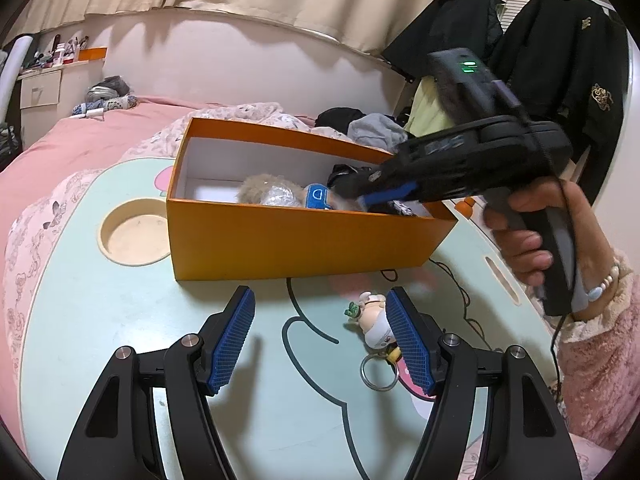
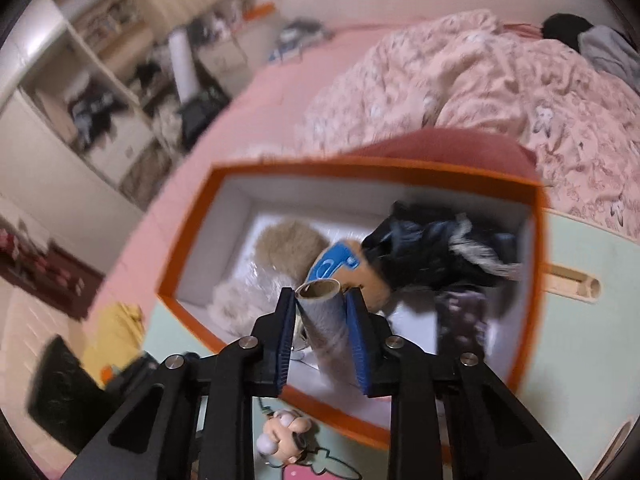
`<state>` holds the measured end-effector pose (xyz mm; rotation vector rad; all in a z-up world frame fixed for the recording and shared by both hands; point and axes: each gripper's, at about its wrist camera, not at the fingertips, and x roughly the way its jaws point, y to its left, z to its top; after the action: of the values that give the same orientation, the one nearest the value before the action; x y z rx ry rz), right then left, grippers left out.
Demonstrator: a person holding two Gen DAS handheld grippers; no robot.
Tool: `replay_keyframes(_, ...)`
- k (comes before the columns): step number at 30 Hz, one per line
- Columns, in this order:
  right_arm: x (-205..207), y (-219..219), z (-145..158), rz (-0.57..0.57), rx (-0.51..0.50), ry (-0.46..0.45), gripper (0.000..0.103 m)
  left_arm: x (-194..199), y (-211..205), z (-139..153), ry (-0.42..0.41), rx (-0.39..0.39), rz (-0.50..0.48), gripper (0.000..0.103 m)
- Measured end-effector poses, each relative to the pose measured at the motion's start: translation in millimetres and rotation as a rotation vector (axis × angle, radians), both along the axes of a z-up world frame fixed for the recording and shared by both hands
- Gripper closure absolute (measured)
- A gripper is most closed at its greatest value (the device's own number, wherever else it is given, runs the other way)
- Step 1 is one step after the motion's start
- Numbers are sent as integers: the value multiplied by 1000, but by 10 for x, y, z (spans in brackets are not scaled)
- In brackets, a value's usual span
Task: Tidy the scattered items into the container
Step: 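Grasp the white roll inside the orange box with the right gripper, then carry the white roll out and set it on the table, right gripper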
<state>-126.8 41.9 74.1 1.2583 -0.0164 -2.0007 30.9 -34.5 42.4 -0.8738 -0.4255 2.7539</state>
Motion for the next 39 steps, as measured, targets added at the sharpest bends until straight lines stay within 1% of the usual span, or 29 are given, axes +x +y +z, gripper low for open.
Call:
replay_keyframes(4,220,283,392,-42,-123,105,79,-4,12,-13,-4,0,1,35)
replay_keyframes(6,419,447,552,-35,-206,128,79,-2,17,-21,-5,-2,-1,35)
replay_keyframes(8,632,582,639,-2,-283,120,79,2,22,-25,-6,-4,0,35)
replay_keyframes(10,782,657,604,38,-317,80,79,3,21,-27,-7,-1,-3,35)
replay_keyframes(11,860,692,531,52,-324,46,79,3,21,-30,-8,0,-4,35)
replay_keyframes(12,892,725,481,57,-324,31,79,8,24,-32,-8,1,-6,35)
replay_keyframes(16,1006,801,122,37,-309,-36,79,10,47,-34,-9,-4,-13,35)
replay_keyframes(19,919,824,-201,-26,-254,-83,79,4,80,-41,-13,-7,-24,35)
replay_keyframes(21,817,828,-338,-66,-233,-98,80,0,103,-47,-16,-11,-28,35)
replay_keyframes(23,736,849,-403,-88,-270,-110,80,1,118,-58,-19,-14,-30,35)
replay_keyframes(24,716,854,-418,-94,-271,-104,79,5,121,-61,-20,-13,-30,35)
replay_keyframes(26,732,818,-425,-128,-196,-23,77,9,123,-64,-21,-9,-32,35)
replay_keyframes(28,731,759,-493,-149,-128,12,77,11,125,-65,-22,-9,-33,35)
replay_keyframes(30,760,755,-539,-148,-145,48,76,12,126,-67,-23,-11,-34,35)
replay_keyframes(35,867,624,-501,-138,-68,131,75,11,121,-72,-28,-11,-35,35)
replay_keyframes(37,937,626,-453,-133,-86,171,66,16,117,-65,-24,-12,-35,35)
replay_keyframes(38,954,631,-427,-141,-95,197,56,20,113,-59,-22,-12,-34,35)
replay_keyframes(39,996,660,-400,-148,-103,223,50,22,107,-53,-21,-11,-33,35)
